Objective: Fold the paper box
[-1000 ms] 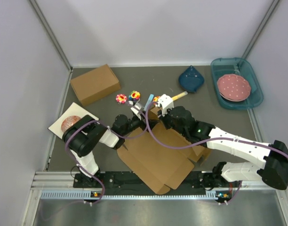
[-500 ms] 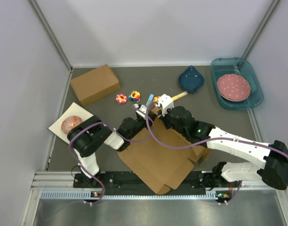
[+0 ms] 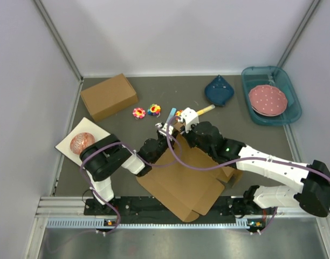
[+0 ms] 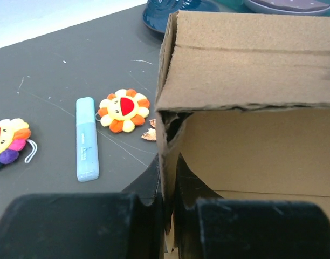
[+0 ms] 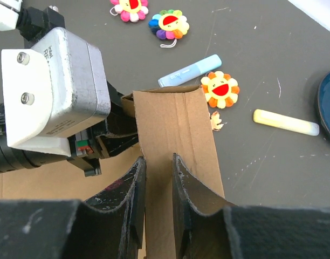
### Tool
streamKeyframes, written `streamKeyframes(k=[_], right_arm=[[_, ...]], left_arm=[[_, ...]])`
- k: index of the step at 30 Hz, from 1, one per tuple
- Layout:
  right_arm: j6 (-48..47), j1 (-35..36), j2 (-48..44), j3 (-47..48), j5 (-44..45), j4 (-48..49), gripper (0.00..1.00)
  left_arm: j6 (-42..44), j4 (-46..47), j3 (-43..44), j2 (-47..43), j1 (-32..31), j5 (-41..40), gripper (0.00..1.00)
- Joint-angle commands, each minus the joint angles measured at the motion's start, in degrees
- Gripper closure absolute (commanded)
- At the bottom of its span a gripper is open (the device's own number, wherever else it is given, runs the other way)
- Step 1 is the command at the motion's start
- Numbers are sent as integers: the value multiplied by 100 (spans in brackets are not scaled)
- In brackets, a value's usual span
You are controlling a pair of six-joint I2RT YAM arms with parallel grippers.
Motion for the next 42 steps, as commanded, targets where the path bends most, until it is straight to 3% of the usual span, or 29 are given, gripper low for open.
streamKeyframes(k=[1,3,4,7,10,12,13,14,21,27,36,42], right_arm=[[486,153,327,-50,-528,-755,86],[547,162,319,-24,-467,-781,80],[556,171,301,28,-440,-824,69],[662,162,108,160,-230,-904,49],[776,162,-172,379,8,-1044,33],[855,162,-305,529,131,-1202,27],[890,162,-427,695,175,-1272,18],[908,162,-489,784,314,-1317,14],[1136,162,-1070,952,1369,-1458,11],[1374,162,-1289,460,2512,-1449,11],[1409,162,-1290,389,2838,-1458,11],[1392,101,-1343,196,3401,-1642,13]], left_arm=[[225,1790,-15,-43,-103,-736,100],[225,1887,-111,-52,-103,-771,100],[199,1896,-147,-104,-121,-815,100],[198,1843,-322,-314,-112,-947,100],[321,1791,-542,-595,-130,-1078,100],[400,1738,-700,-754,-147,-1175,100],[470,1564,-735,-946,-156,-1271,100],[480,1432,-779,-1061,-156,-1333,100],[497,-229,-1008,-2248,-182,-1869,100],[-212,-3154,-421,-3057,-182,-2720,100],[-1434,-6413,520,-2689,-174,-3408,100],[-2121,-7604,1022,-2381,-156,-2873,100]])
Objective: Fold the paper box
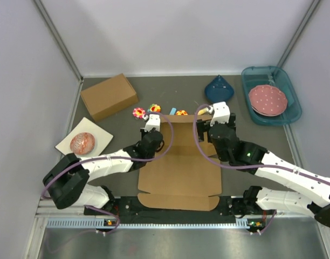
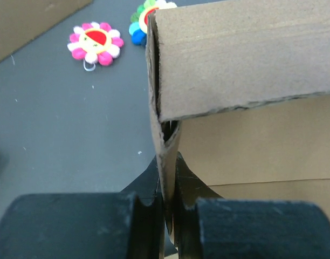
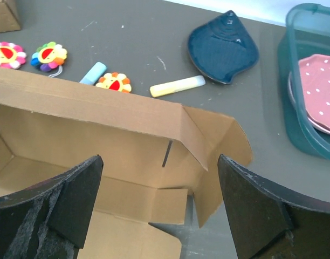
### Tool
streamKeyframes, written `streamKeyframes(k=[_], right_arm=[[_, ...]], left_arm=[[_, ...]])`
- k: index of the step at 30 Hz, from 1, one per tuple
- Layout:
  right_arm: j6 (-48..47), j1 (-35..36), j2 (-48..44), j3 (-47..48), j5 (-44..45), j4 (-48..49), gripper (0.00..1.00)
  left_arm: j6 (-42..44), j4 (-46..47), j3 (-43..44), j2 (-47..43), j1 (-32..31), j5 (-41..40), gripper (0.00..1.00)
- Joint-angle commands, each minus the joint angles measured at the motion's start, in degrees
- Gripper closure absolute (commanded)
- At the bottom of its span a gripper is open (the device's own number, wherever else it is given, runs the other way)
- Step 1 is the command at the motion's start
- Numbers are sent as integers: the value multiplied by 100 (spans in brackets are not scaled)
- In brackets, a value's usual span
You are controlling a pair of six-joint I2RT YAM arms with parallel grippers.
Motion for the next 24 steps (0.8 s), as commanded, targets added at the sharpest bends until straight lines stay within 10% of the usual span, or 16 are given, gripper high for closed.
streamKeyframes(k=[1,9,24], right_arm=[[73,-107,-105,-173,535,-127,14],[784,-300,-228,-525,439,-461,38],[2736,-695,184,-1834,-1019,-279,41]], left_arm=[[-590,-1637,342,220,10,330,100],[-932,-1956,422,212,98,138,100],[-941,-1666,387,203,168,-548,100]])
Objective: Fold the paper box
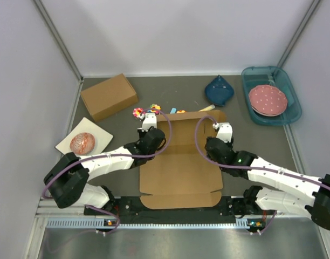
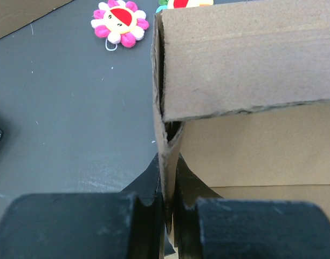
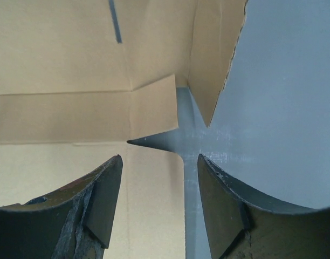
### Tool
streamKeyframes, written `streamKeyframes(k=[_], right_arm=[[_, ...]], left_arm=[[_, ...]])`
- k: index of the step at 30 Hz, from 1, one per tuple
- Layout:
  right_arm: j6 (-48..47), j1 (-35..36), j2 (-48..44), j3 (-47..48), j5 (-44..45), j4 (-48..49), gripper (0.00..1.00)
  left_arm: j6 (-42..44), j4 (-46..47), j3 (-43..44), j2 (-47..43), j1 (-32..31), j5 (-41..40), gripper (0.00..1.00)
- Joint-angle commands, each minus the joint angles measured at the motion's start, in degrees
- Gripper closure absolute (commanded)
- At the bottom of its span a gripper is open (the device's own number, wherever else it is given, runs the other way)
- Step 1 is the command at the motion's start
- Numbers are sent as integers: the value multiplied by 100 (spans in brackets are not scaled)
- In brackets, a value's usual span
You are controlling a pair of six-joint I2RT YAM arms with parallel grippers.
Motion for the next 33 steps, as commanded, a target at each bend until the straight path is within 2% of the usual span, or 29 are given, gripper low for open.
streamKeyframes(k=[1,9,13,16,19,20,23,28,33], right_arm=[[540,-522,224,-230,-709,516,41],[233,-981,874,-407,-1107,1360,40],[66,-1017,1103,-415,-1142,1799,44],[-39,-1025,1322,-363,-1177,2010,55],[-136,-1034,1507,-380,-1230,2230,70],[-171,-1034,1533,-406,-1239,2344,78],[-330,-1017,1569,-450,-1309,2485,87],[-864,-658,1472,-398,-959,2547,93],[-1375,-112,1892,-126,-554,2494,96]], left_arm=[[127,-394,-90,78,46,-203,100],[127,-394,-134,87,46,-106,100],[110,-393,-143,131,55,-71,100],[127,-385,-152,148,55,-45,100],[127,-393,-169,166,46,-53,100],[110,-385,-178,149,46,-36,100],[83,-358,-204,140,55,-18,100],[83,-332,-213,184,55,17,100],[145,-306,-204,228,46,26,100]])
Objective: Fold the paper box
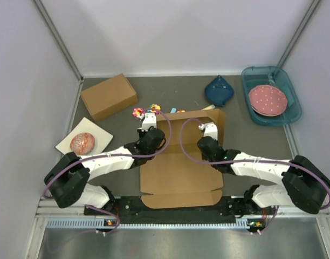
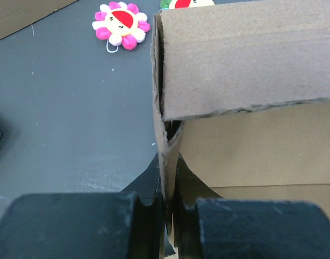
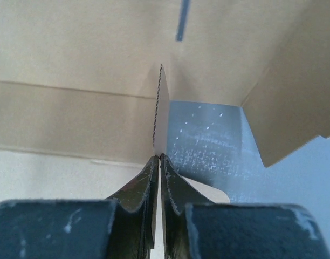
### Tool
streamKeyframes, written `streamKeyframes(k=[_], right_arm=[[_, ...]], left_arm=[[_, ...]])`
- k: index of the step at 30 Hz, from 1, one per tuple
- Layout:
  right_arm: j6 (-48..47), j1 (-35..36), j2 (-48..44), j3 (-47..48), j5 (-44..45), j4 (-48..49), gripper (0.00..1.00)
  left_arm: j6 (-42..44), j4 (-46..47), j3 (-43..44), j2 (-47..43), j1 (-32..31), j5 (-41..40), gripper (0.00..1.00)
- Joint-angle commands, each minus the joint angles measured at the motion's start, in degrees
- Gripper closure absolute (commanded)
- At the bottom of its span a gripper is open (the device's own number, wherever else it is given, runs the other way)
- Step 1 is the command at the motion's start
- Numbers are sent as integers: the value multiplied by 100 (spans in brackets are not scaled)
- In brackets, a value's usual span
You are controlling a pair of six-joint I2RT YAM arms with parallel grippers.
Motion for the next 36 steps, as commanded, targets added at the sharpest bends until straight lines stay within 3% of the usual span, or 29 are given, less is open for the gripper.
streamKeyframes(k=[1,4,7,9,11,14,19,25,32,36], right_arm=[[-715,491,410,362,626,217,97],[-1005,922,788,529,978,182,97],[-1094,1213,1121,722,1251,-29,91],[-1051,1257,1123,819,1314,-240,77],[-998,1248,781,793,1384,-310,61],[-945,1248,-86,880,1428,-608,48],[-1182,1240,-1416,1030,1691,-908,41],[-832,179,-2147,837,1833,-742,43],[-418,-491,-1989,925,1227,-321,44],[-137,-763,-1893,1047,630,-57,58]], left_arm=[[175,-393,-183,197,24,30,100],[193,-384,-200,179,24,4,100],[176,-367,-244,153,33,-14,100],[167,-349,-270,135,24,-5,100],[175,-340,-288,118,33,-14,100],[175,-332,-314,92,24,-32,100],[175,-305,-349,56,33,-58,100],[175,-288,-429,-31,33,65,100],[202,-296,-490,-137,33,179,100],[272,-51,-630,-251,24,206,100]])
